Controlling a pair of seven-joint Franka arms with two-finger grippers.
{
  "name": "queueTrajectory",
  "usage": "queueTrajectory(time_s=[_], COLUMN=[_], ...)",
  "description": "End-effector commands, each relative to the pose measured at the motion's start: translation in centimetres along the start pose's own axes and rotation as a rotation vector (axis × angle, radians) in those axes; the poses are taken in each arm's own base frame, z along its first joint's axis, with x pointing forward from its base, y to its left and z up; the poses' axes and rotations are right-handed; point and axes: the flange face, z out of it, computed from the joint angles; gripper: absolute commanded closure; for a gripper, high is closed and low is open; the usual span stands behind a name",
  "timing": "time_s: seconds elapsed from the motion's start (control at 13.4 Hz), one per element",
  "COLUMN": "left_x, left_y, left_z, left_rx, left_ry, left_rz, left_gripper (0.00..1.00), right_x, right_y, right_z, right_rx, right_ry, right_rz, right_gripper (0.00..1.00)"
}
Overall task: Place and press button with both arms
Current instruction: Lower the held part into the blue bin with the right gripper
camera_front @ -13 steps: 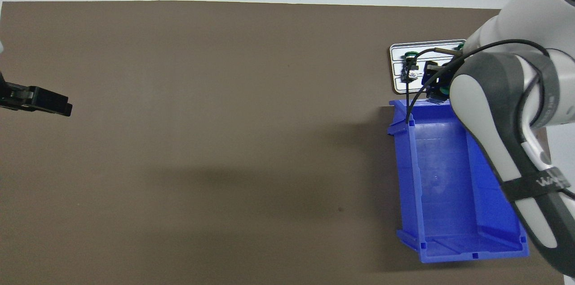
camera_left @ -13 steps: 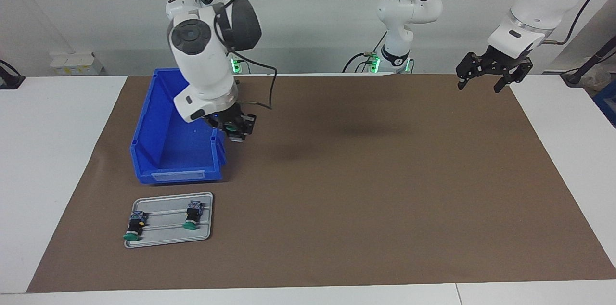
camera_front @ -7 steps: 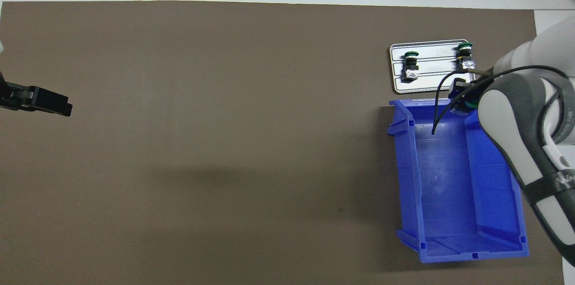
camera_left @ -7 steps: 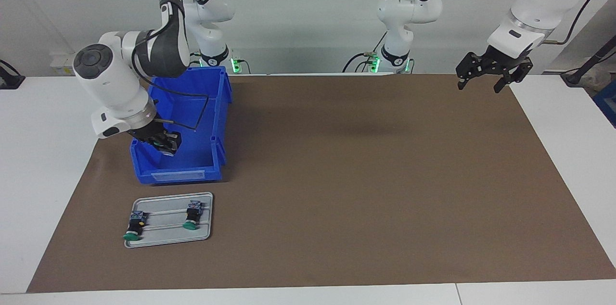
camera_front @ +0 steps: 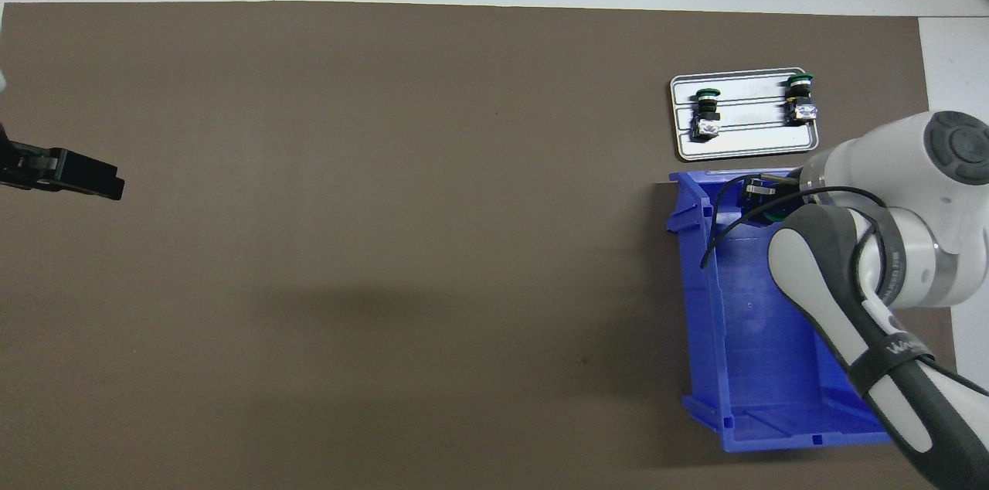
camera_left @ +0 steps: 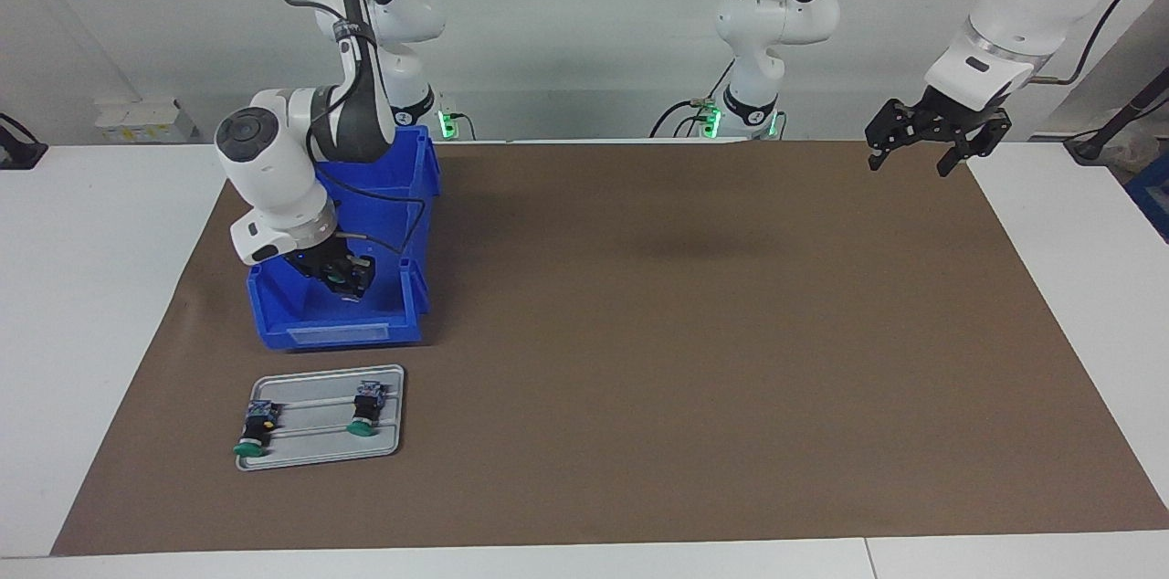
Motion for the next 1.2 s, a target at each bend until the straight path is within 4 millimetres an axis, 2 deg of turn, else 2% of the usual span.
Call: queueTrajectory(time_s=[0.0, 0.15, 0.52, 0.75, 0.97, 1.05, 1.12], left_x=[-0.9, -0.9, -0.9, -0.9, -0.9, -0.9, -0.9], left_y=[-0.2, -0.1, -0.2, -0.2, -0.2, -0.2, -0.2], left_z=[-0.1, -0.1, -0.1, -0.1, -0.1, -0.1, -0.1], left_rx=[-0.003, -0.003, -0.003, -0.003, -0.003, -0.003, -0.003], left_ry=[-0.005, -0.005, -0.005, -0.005, -0.005, -0.005, -0.005], left_rz=[-0.014, -0.012, -0.014, -0.014, -0.014, -0.014, -0.014], left_gripper=[0.0, 0.0, 0.0, 0.0, 0.0, 0.0, 0.0], right_x=[-1.1, -1.3, -2.0, -2.5, -2.5, -2.6, -2.5], right_y=[0.3, -0.9, -0.4, 0.3, 0.3, 0.3, 0.3], right_z=[1.9, 2.7, 3.7, 5.1, 5.3, 5.3, 5.2], right_rx=[0.002, 0.005, 0.003, 0.008, 0.008, 0.007, 0.007], right_ry=[0.047, 0.055, 0.05, 0.076, 0.074, 0.073, 0.071], right_rz=[-0.027, -0.046, -0.044, -0.055, -0.057, -0.055, -0.052], right_gripper=[0.74, 0.74, 0.74, 0.74, 0.74, 0.72, 0.59])
